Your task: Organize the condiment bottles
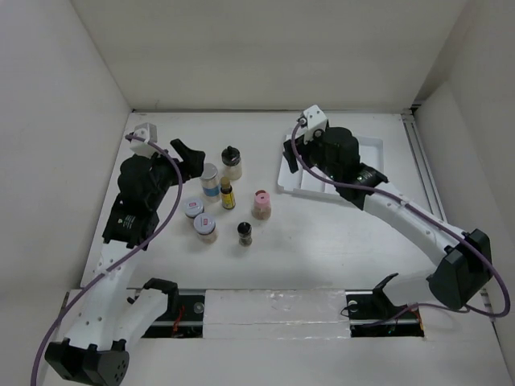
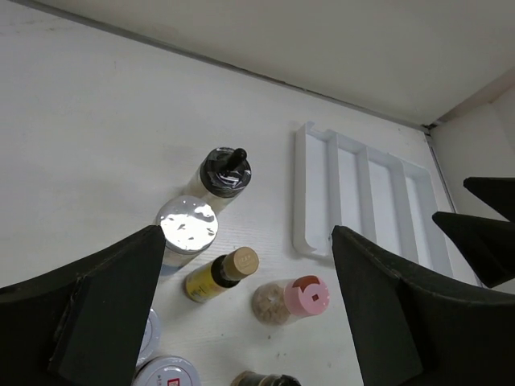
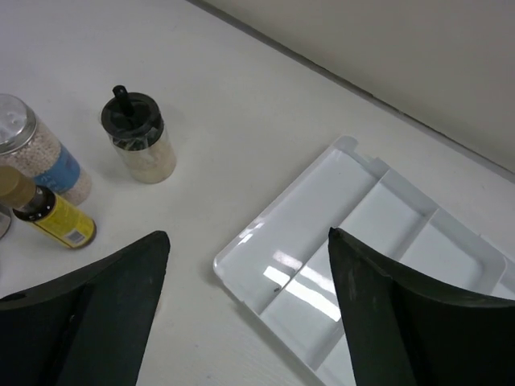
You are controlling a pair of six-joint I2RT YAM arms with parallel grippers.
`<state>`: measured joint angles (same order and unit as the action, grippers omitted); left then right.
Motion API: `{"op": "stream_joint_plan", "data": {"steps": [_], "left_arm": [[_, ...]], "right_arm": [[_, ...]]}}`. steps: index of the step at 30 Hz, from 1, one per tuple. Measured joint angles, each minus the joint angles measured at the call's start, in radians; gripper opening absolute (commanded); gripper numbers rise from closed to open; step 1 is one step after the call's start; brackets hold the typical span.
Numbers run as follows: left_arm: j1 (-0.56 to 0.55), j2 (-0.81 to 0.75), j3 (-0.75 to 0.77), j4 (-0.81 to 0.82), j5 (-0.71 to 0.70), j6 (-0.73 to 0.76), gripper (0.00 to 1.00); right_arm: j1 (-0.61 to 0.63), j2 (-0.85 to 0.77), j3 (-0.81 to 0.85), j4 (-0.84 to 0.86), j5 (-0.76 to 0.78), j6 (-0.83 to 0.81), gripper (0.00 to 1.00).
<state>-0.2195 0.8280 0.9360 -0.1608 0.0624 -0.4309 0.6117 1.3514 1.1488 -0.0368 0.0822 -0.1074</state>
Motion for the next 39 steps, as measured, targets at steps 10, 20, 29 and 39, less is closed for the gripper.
{"op": "stream_joint_plan", "data": {"steps": [10, 20, 29, 39], "left_arm": [[0.012, -0.045, -0.030, 0.023, -0.011, 0.011, 0.71], [0.012, -0.056, -0.044, 0.030, -0.013, 0.025, 0.31], [0.012, -0.051, -0.044, 0.039, 0.002, 0.026, 0.59], [0.012, -0.051, -0.045, 0.040, 0.017, 0.026, 0.59]], "right_arm": [[0.015, 0.113, 0.058, 0.030, -0.023, -0.008, 0.00], [0.008, 0.242, 0.134, 0.045, -0.058, -0.014, 0.68], [-0.027, 0.543, 0.294, 0.013, -0.299, -0.035, 0.84], [0.028, 0.739, 0.480, 0.000, -0.427, -0.081, 0.90]]}}
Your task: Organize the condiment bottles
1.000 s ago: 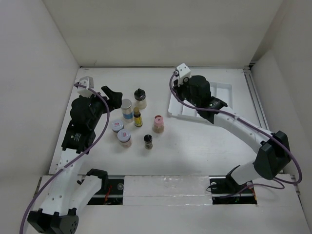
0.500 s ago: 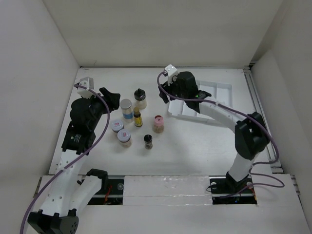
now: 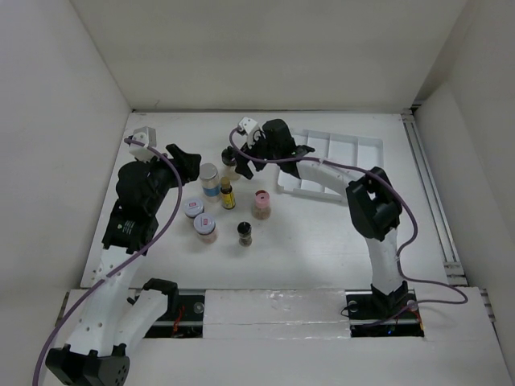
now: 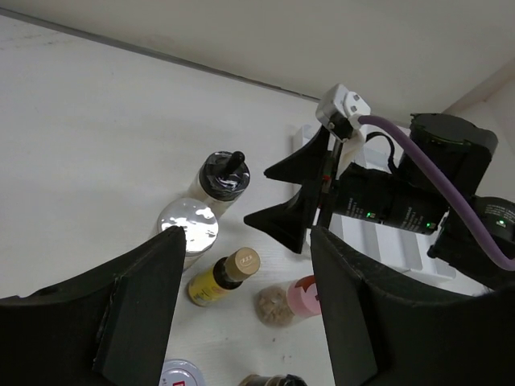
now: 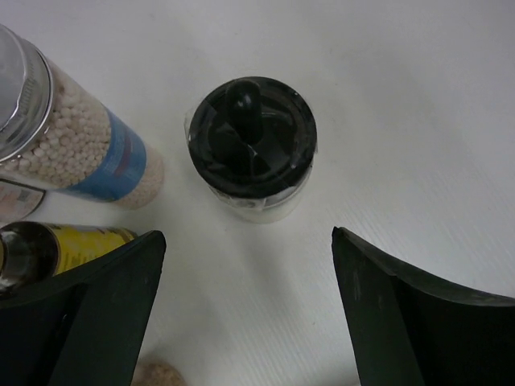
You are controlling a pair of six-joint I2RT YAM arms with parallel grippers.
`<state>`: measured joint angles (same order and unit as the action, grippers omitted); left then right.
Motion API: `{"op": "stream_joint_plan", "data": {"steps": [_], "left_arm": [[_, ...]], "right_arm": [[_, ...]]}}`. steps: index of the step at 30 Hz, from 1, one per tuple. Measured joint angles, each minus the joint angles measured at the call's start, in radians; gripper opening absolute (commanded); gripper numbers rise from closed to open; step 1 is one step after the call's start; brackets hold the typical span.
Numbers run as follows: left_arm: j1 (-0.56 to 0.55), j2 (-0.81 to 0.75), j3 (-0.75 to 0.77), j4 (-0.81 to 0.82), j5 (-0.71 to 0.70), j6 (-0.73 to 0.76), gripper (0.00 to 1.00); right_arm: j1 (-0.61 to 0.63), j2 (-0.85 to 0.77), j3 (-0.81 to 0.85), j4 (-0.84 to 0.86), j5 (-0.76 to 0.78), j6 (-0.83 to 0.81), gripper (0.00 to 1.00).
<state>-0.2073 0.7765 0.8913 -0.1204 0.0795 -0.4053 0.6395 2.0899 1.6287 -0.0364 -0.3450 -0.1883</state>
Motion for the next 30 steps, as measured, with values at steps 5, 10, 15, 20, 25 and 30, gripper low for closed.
{"op": "stream_joint_plan", "data": {"steps": [5, 10, 15, 20, 25, 30], "left_arm": [[0.000, 0.000, 0.000, 0.004, 0.009, 0.000, 0.60], [0.000, 0.000, 0.000, 0.004, 0.017, 0.000, 0.60], [0.000, 0.012, 0.000, 0.005, 0.021, 0.000, 0.60], [0.000, 0.015, 0.000, 0.005, 0.024, 0.000, 0.60], [0.000, 0.015, 0.000, 0.008, 0.025, 0.000, 0.60], [0.000, 0.015, 0.000, 0.011, 0.025, 0.000, 0.60]], "right_arm": [[0.005, 0.086, 0.095, -0.010, -0.031, -0.011, 0.90], [0.004, 0.149, 0.152, -0.011, -0.047, -0.017, 0.89], [0.013, 0.178, 0.172, 0.008, -0.044, -0.010, 0.89], [0.023, 0.199, 0.181, 0.072, -0.043, 0.014, 0.82], [0.024, 0.219, 0.189, 0.133, -0.031, 0.058, 0.47], [0.013, 0.209, 0.162, 0.178, -0.026, 0.087, 0.43]]}}
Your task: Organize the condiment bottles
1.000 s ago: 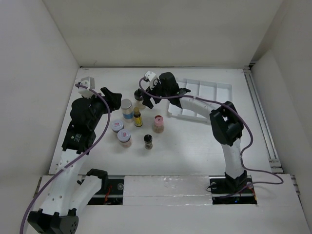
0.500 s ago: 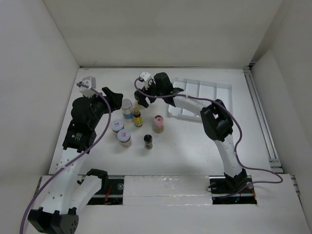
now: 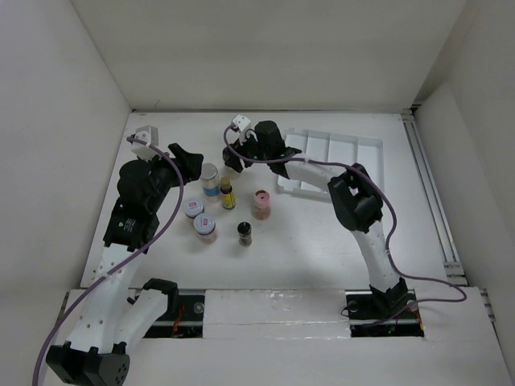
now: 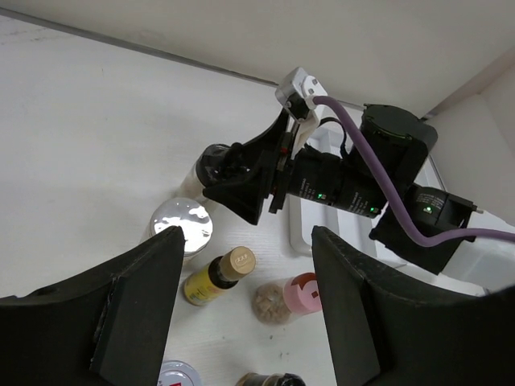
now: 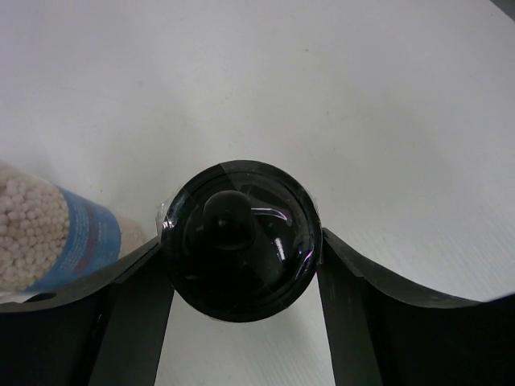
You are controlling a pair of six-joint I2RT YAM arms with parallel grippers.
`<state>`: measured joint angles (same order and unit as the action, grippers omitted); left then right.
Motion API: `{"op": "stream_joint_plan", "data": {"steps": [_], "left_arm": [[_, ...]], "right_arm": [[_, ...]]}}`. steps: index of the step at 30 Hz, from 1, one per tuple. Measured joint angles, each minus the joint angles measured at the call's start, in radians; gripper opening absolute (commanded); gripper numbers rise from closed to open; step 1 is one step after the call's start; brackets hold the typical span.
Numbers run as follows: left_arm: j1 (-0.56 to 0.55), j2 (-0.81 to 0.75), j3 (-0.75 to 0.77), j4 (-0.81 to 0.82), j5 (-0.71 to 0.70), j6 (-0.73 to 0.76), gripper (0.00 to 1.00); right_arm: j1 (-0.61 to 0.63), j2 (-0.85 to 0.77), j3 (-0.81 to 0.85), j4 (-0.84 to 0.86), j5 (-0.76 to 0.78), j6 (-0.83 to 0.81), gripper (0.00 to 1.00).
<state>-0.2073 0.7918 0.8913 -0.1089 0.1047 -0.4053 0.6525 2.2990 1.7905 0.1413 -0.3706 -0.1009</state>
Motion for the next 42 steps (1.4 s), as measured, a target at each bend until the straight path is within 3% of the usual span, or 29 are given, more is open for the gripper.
{"op": "stream_joint_plan", "data": {"steps": [6, 15, 21, 32, 42], "left_arm": [[0.000, 0.000, -0.001, 0.000, 0.004, 0.000, 0.60], [0.000, 0.000, -0.002, 0.000, 0.011, 0.000, 0.60], [0.000, 0.008, -0.002, 0.001, 0.020, 0.000, 0.60], [0.000, 0.015, -0.002, 0.003, 0.020, 0.000, 0.60], [0.000, 0.019, -0.002, 0.006, 0.027, 0.000, 0.60]], "right_arm": [[-0.062, -0.142, -0.108, 0.003, 0.005, 0.015, 0.42], [-0.291, -0.380, -0.223, 0.113, 0.043, 0.037, 0.40], [-0.364, -0.341, -0.253, 0.108, 0.066, 0.049, 0.40], [-0.370, -0.206, -0.248, 0.082, 0.080, 0.059, 0.40], [-0.369, -0.162, -0.207, 0.052, 0.198, 0.024, 0.40]]}}
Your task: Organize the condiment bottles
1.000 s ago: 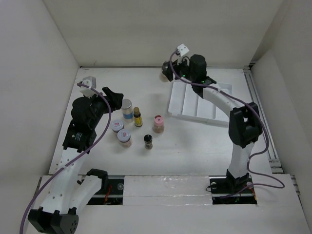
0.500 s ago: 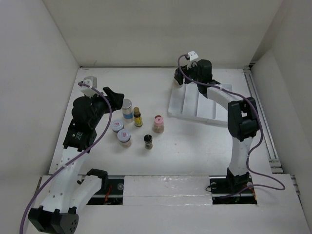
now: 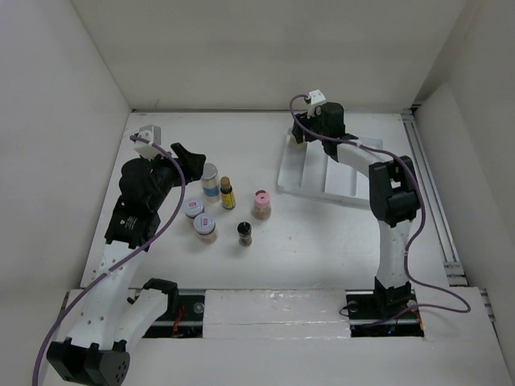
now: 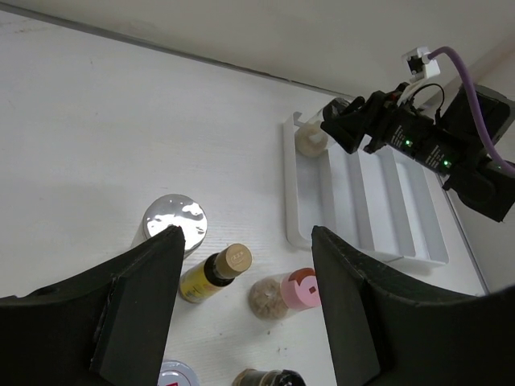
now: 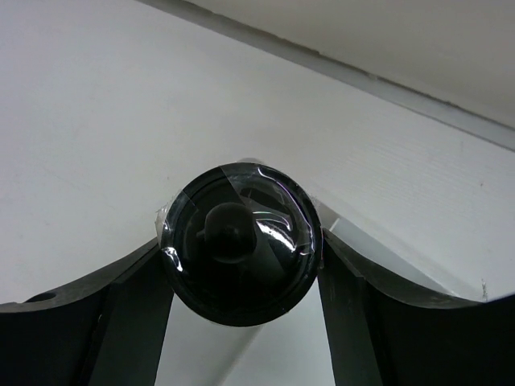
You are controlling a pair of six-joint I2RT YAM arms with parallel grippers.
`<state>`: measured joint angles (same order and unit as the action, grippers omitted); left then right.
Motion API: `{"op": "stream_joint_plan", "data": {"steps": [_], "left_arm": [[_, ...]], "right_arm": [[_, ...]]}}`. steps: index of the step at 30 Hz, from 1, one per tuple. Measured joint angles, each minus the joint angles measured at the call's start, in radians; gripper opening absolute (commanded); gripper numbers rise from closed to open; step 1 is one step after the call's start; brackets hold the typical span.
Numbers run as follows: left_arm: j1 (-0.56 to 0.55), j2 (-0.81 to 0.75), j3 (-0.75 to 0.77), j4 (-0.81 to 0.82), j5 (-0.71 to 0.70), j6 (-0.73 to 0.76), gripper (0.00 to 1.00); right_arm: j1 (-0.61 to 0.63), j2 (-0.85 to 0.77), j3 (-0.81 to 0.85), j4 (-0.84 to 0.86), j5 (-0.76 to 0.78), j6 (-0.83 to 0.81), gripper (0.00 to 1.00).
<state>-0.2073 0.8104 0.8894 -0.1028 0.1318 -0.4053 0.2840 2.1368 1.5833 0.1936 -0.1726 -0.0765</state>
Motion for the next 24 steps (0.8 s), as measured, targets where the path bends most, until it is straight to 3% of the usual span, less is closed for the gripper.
{"op": "stream_joint_plan", "data": {"steps": [2, 4, 5, 9, 15, 17, 18, 19, 20, 22, 24], "left_arm": [[0.000, 0.000, 0.000, 0.000, 0.000, 0.000, 0.60], [0.000, 0.000, 0.000, 0.001, 0.000, 0.000, 0.60], [0.000, 0.000, 0.000, 0.002, 0.000, 0.000, 0.60], [0.000, 0.000, 0.000, 0.002, 0.000, 0.000, 0.62], [0.000, 0.000, 0.000, 0.002, 0.000, 0.000, 0.65], [0.001, 0.000, 0.000, 0.002, -0.001, 0.000, 0.67], [0.002, 0.000, 0.000, 0.001, -0.002, -0.001, 0.67], [0.003, 0.000, 0.000, 0.000, -0.008, -0.001, 0.70], [0.005, 0.000, 0.000, 0.000, -0.014, -0.001, 0.70], [0.006, -0.001, 0.000, -0.003, -0.047, -0.003, 0.72], [0.006, -0.002, 0.000, -0.013, -0.087, -0.008, 0.72]], "right_arm": [[0.001, 0.006, 0.000, -0.012, 0.010, -0.003, 0.45], [0.006, 0.010, 0.000, -0.018, 0.018, -0.006, 0.59], [0.006, 0.011, 0.000, -0.023, 0.023, -0.006, 0.73], [0.012, 0.017, 0.019, -0.039, 0.023, -0.010, 0.91], [0.021, -0.035, 0.019, -0.046, 0.026, -0.018, 0.98], [0.033, -0.095, -0.012, -0.052, 0.024, -0.021, 0.78], [0.044, -0.139, -0.040, -0.055, 0.017, -0.023, 0.61], [0.068, -0.206, -0.079, -0.058, -0.011, -0.012, 0.29], [0.082, -0.237, -0.095, -0.057, -0.034, -0.018, 0.19], [0.139, -0.326, -0.152, -0.040, -0.093, -0.002, 0.11], [0.234, -0.400, -0.206, -0.021, -0.140, 0.002, 0.20]]}}
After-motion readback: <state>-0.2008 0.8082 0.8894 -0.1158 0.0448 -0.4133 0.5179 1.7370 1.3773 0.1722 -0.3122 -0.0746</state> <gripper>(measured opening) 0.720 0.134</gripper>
